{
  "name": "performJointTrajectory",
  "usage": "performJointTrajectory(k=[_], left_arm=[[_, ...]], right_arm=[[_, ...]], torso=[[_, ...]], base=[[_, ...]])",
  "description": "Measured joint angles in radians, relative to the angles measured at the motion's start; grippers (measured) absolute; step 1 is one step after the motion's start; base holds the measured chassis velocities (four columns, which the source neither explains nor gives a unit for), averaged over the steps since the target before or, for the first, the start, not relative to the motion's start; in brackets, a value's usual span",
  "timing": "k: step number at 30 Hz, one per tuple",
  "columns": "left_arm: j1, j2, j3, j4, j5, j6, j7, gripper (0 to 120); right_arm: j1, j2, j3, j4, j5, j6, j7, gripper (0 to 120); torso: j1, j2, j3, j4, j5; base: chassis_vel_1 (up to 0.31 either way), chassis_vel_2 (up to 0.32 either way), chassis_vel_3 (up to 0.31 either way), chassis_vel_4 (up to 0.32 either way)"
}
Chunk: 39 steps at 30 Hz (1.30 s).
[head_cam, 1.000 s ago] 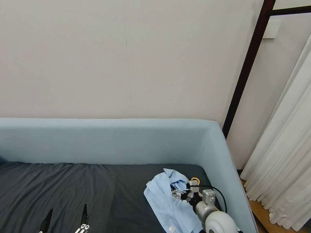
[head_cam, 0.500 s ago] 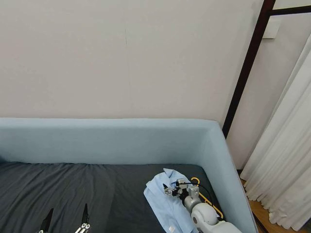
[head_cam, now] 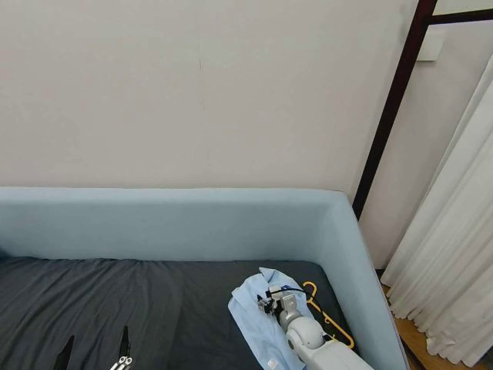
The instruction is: Pick up the clothes from the sofa and hang them on the clothes hanger.
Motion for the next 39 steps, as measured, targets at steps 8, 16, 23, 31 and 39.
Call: performJointTrajectory(k=[8, 16, 23, 31, 39], left_arm=[[-0.006, -0.004, 0.008, 0.009, 0.004, -0.001, 0.0, 100], [-0.015, -0.001, 0.018, 0.014, 0.007, -0.003, 0.0, 100], [-0.031, 0.012, 0.019, 0.032, 0.003, -0.005, 0.0, 100], [-0.053, 0.02, 0.02, 0.05, -0.011, -0.009, 0.001, 100], [-0.058, 0.018, 0.027, 0.066, -0.009, -0.017, 0.001, 100]], right_arm=[[-0.017, -0.006, 0.001, 0.026, -0.005, 0.016, 0.004, 19], [-0.043, -0.039, 0.004, 0.087, -0.009, 0.103, 0.004, 0], [-0.022, -0.096, 0.009, 0.199, 0.076, 0.337, -0.121, 0], [0.074, -0.173, -0.02, 0.347, 0.285, 0.446, -0.308, 0], [0.033, -0.244, 0.01, 0.357, 0.283, 0.501, -0.46, 0]], torso=[[0.0, 0.0, 0.0, 0.0001, 0.0001], [0.0, 0.0, 0.0, 0.0, 0.0002], [0.0, 0.0, 0.0, 0.0001, 0.0002], [0.0, 0.0, 0.0, 0.0003, 0.0001], [0.0, 0.0, 0.0, 0.0004, 0.0003]], base=[[0.0, 0.0, 0.0, 0.0], [0.0, 0.0, 0.0, 0.0], [0.0, 0.0, 0.0, 0.0], [0.0, 0.0, 0.0, 0.0], [0.0, 0.0, 0.0, 0.0]])
